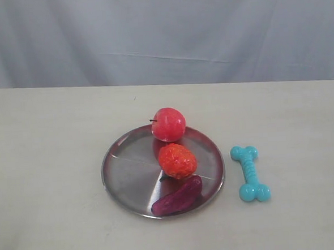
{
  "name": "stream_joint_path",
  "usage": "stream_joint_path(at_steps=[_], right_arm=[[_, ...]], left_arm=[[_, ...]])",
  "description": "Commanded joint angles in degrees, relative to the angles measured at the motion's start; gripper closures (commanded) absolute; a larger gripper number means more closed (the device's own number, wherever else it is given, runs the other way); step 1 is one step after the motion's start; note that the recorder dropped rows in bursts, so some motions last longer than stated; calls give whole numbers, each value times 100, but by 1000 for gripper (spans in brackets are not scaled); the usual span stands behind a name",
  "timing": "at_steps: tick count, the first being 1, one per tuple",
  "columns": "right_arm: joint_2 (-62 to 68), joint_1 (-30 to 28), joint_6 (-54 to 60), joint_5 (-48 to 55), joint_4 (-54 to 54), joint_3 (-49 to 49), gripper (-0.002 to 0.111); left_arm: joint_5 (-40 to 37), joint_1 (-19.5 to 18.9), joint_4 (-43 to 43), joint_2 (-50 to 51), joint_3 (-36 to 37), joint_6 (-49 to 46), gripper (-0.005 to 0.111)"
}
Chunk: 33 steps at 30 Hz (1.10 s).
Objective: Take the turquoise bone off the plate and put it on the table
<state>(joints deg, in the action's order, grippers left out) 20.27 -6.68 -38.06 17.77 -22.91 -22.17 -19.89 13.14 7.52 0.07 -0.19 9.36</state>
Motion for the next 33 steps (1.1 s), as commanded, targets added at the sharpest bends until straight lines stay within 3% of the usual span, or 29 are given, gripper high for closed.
stream_joint_path(at_steps=[1,8,13,16,33], right_arm=[[-431,-504,163,-230,114,434,109],[-1109,-517,940,-242,210,1271,109],[-1628,-517,3130,-242,1646,1763,109],[-1687,-517,3844,-242,2170,1956,109],[-2027,-724,3852,358,2184,2156,109]], left_arm=[[4,16,2,-7,19,8,107],[4,16,2,-7,19,8,107],[4,16,2,-7,19,8,107],[4,16,2,-7,19,8,107],[4,16,2,-7,19,8,107]])
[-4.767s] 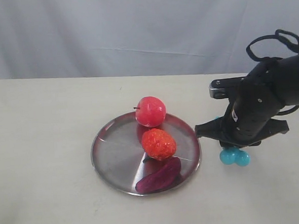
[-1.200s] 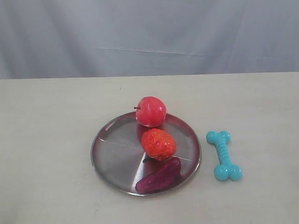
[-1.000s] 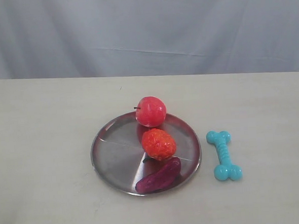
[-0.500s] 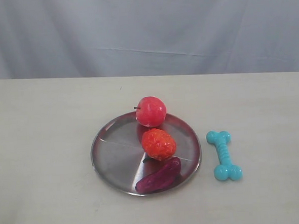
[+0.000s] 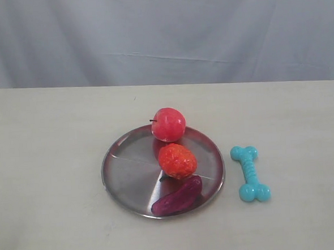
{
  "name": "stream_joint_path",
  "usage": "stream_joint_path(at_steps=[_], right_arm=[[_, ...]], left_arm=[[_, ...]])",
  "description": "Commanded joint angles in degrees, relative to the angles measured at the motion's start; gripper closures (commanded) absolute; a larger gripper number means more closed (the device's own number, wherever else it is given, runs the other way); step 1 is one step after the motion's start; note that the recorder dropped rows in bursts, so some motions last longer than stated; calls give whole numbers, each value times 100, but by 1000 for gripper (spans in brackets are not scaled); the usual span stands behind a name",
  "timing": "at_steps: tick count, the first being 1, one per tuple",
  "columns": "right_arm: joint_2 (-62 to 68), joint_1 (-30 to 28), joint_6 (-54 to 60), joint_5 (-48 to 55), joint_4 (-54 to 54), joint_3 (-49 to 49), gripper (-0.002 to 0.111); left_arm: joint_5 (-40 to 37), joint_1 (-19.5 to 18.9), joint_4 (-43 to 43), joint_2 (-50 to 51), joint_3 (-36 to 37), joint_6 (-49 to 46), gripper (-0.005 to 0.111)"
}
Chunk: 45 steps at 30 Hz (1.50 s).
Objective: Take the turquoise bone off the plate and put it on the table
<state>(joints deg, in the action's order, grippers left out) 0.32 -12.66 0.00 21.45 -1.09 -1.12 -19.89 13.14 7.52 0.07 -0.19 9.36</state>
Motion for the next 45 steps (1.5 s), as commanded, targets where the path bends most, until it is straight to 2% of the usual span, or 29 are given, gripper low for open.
stream_joint_path(at_steps=[1,45], right_arm=[[-32,-148,44,-23,3,72,109],[-32,-232,32,-59,3,112,109]], left_arm=[[4,16,2,-7,19,8,107],[4,16,2,-7,19,-5,107]])
